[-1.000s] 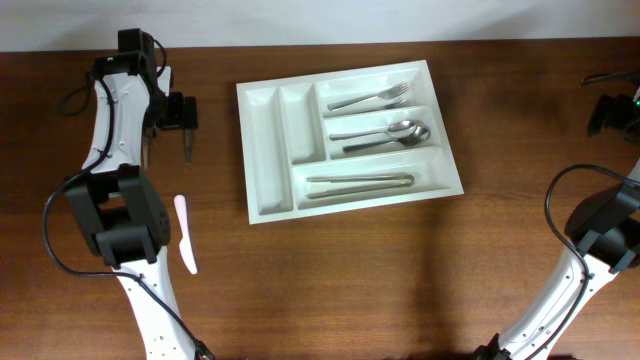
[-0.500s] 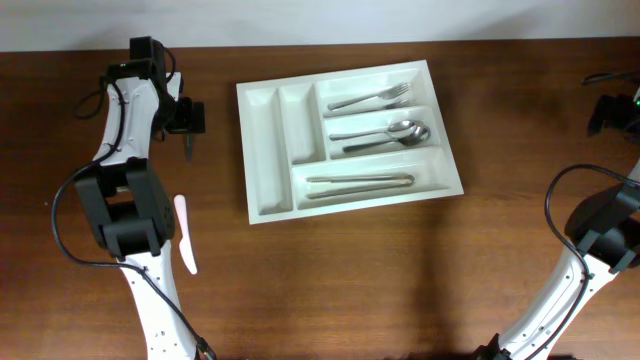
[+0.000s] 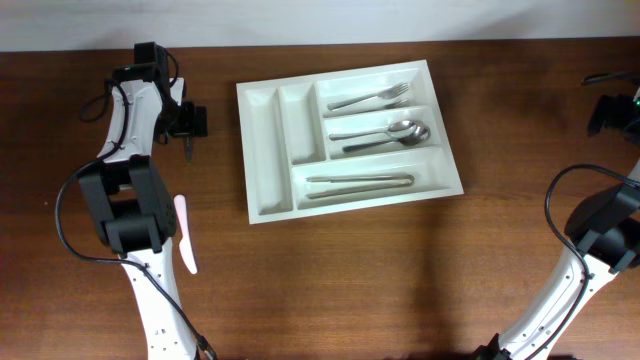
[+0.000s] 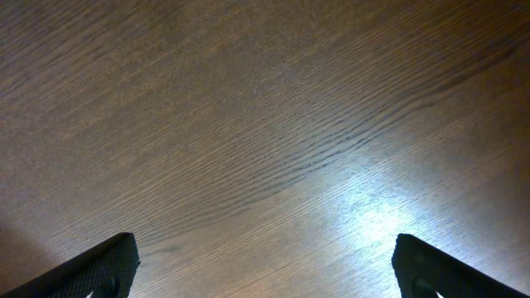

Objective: Pack container
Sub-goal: 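Lower the left gripper and close it on a silver spoon handle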

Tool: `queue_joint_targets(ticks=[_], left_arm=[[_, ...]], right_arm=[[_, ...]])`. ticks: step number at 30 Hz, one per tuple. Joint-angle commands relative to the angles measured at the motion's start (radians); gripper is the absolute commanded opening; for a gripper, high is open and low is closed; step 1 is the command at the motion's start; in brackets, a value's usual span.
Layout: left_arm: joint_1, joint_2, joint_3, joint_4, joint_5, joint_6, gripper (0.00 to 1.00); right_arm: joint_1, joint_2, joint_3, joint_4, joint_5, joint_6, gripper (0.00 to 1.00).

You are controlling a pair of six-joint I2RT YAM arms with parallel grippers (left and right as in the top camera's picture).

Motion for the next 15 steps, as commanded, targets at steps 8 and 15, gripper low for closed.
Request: queue_joint_targets(ticks=[8,15], left_arm=[[-0.002,0.012,0.005,-0.006,0.014,0.021,1.0],[-0.004,0.012,0.005,-0.014,0.014,0.046,1.0]], right_arm=[[-0.002,-0.004,-0.007,0.001,-0.005,-0.01,0.99],[-0.002,-0.004,-0.007,0.001,-0.005,-0.01,0.99]])
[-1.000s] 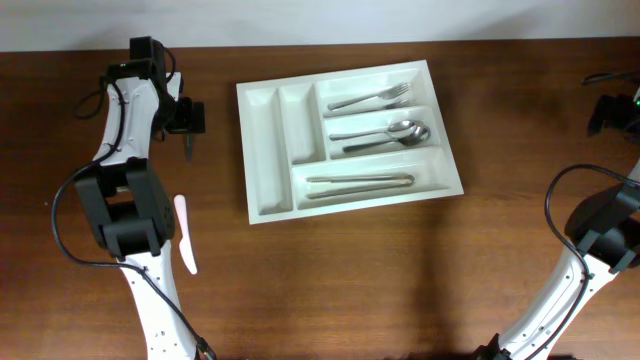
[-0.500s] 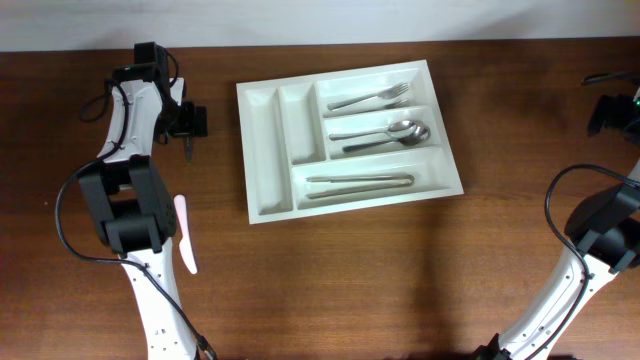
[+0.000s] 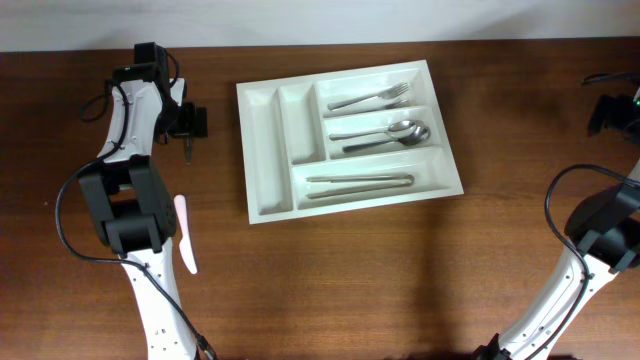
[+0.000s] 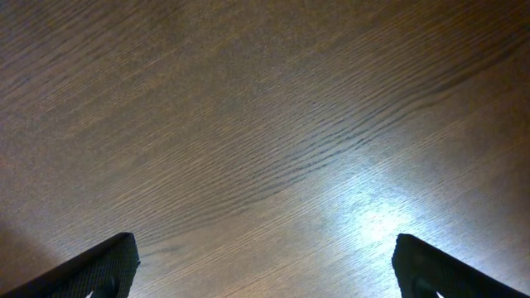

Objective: Pack container
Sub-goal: 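Lower the left gripper and close it on a silver spoon handle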

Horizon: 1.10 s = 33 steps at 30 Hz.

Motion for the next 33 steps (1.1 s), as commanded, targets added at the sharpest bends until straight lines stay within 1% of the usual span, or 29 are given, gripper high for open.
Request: queue_joint_targets(ticks=[1,16,23,33], left_arm=[[-0.004,0.012,0.005,-0.007,0.014,0.029,1.0],[-0.018,0.026,0.003,-0.017,-0.005,0.029,0.99],[-0.042,0.031,0.003,-0.016,-0.062,0.028,1.0],[-0.039,0.065,0.003,-0.047,-0.062,0.028,1.0]], right_arm=[[-0.002,-0.004,-0.007,0.001,-0.005,-0.01,0.99],[-0.002,-0.004,-0.007,0.001,-0.005,-0.01,0.99],[-0.002,-0.004,-0.007,0.001,-0.005,-0.01,0.98],[-0.002,-0.004,-0.007,0.001,-0.005,-0.01,0.99]])
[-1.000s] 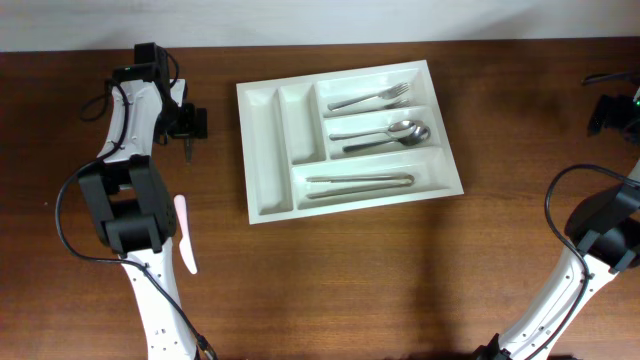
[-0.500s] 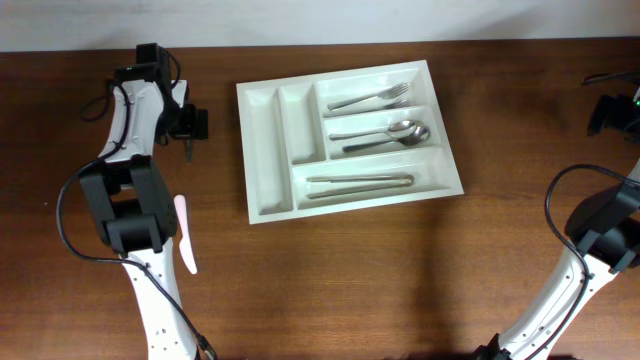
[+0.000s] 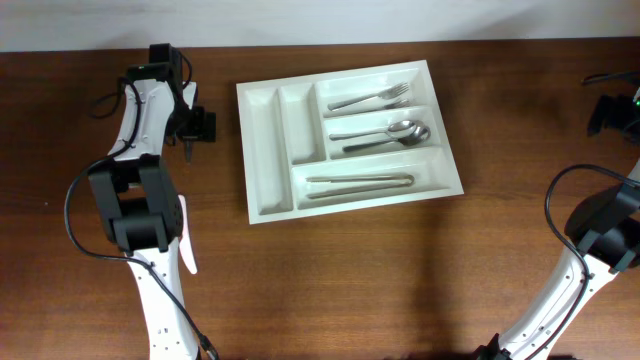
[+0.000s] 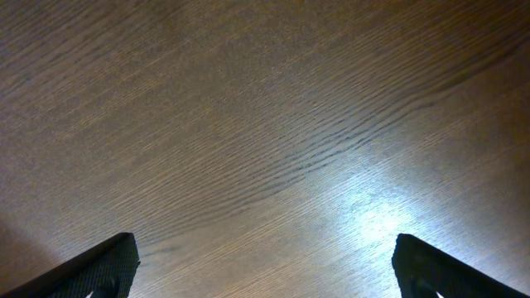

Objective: Pack container
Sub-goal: 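Lower the left gripper and close it on a silver spoon handle, then lift the spoon and carry it over the tray's left narrow compartment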

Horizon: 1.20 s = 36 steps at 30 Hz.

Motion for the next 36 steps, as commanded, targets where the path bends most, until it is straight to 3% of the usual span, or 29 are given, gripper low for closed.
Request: queue_joint_targets(ticks=[1,11,13,24,29,34,36], left_arm=[[0.006,0.062,0.003,-0.023,-0.011,0.016,0.99],[0.006,0.068,0.004,-0.025,0.01,0.017,0.98],[0.006,0.068,0.004,-0.025,0.024,0.017,0.91],[0.006,0.068,0.005,-0.011,0.035,0.017,0.26],[0.006,0.068,0.015,-0.01,0.031,0.017,0.19],[0.006,0.068,0.056,-0.012,0.031,0.017,0.02],[0.005,0.068,0.088,-0.024,0.032,0.017,0.02]], right_arm=[[-0.002,-0.004,-0.007,0.001,-0.005,-0.009,0.99],[-0.002,-0.004,-0.007,0.001,-0.005,-0.009,0.99],[-0.002,-0.004,-0.007,0.001,-0.005,-0.009,0.99],[-0.002,-0.004,-0.007,0.001,-0.005,-0.009,0.99],[-0.002,-0.004,-0.007,0.001,-0.005,-0.009,0.99],[-0.002,-0.004,-0.007,0.001,-0.005,-0.009,0.99],[-0.002,-0.004,-0.007,0.001,-0.005,-0.009,0.99]])
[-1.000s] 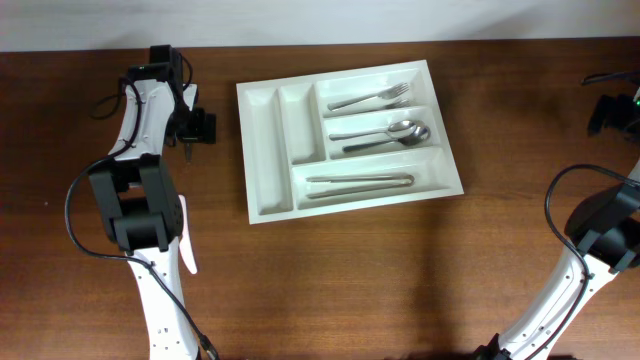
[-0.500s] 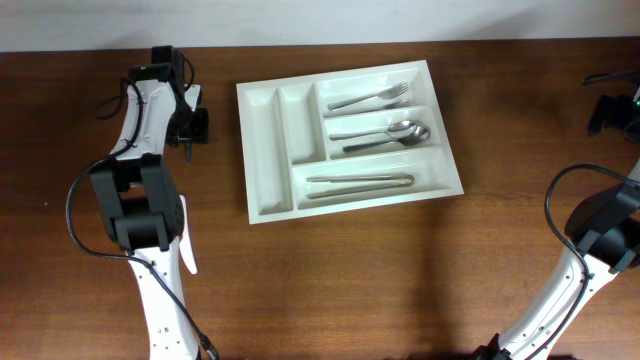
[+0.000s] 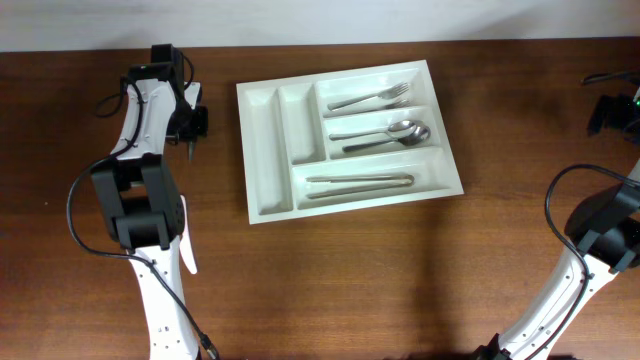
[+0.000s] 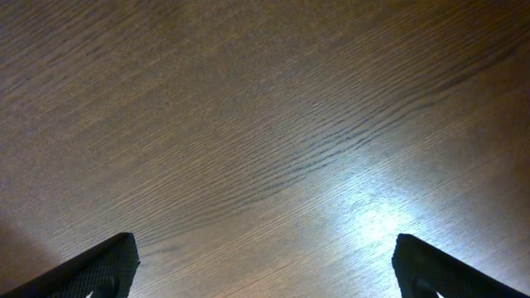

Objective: Pack container
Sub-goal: 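Lift the spoon and carry it over the tray's left narrow compartment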

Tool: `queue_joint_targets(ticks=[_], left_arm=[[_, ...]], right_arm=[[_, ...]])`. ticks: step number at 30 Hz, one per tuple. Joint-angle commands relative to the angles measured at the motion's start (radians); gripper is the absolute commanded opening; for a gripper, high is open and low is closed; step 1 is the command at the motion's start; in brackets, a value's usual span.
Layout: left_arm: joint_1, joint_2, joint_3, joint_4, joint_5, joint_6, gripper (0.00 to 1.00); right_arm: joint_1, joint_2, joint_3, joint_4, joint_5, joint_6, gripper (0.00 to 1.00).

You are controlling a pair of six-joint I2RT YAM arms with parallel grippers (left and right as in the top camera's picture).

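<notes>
The white cutlery tray (image 3: 268, 150) lies at the middle back of the table. It holds a fork (image 3: 370, 99), spoons (image 3: 385, 135) and a long metal piece (image 3: 358, 181) in its three right-hand compartments; its two narrow left compartments are bare. My left gripper (image 3: 192, 124) hovers just left of the tray's far corner; its jaws are too small and dark to read. A pink utensil (image 3: 189, 258) lies at the left, partly under the left arm. My right gripper (image 4: 265, 269) stands open over bare wood, far from the tray.
The right arm (image 3: 603, 112) reaches to the table's far right edge. The left arm's body (image 3: 135, 205) and its cable cover the table left of the tray. The wooden table (image 3: 340, 280) runs to a white wall at the back.
My left gripper has shifted slightly to the left, away from the tray's corner. The right gripper and the tray's contents are unchanged.
At first my left gripper hung left of the tray and stayed there. Then the left arm stood a little farther right, covering more of the pink utensil. Now the gripper is slightly back to the left. The right gripper stayed open over bare wood throughout.
</notes>
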Motion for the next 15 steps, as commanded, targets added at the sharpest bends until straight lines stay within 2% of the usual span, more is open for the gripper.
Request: queue_joint_targets(ticks=[1,15], left_arm=[[0.004,0.041,0.072,-0.019,-0.011,-0.002,0.02],[-0.053,0.041,0.475,-0.196,-0.006,-0.002,0.02]], right_arm=[[-0.002,-0.004,-0.007,0.001,-0.005,-0.01,0.99],[-0.002,-0.004,-0.007,0.001,-0.005,-0.01,0.99]])
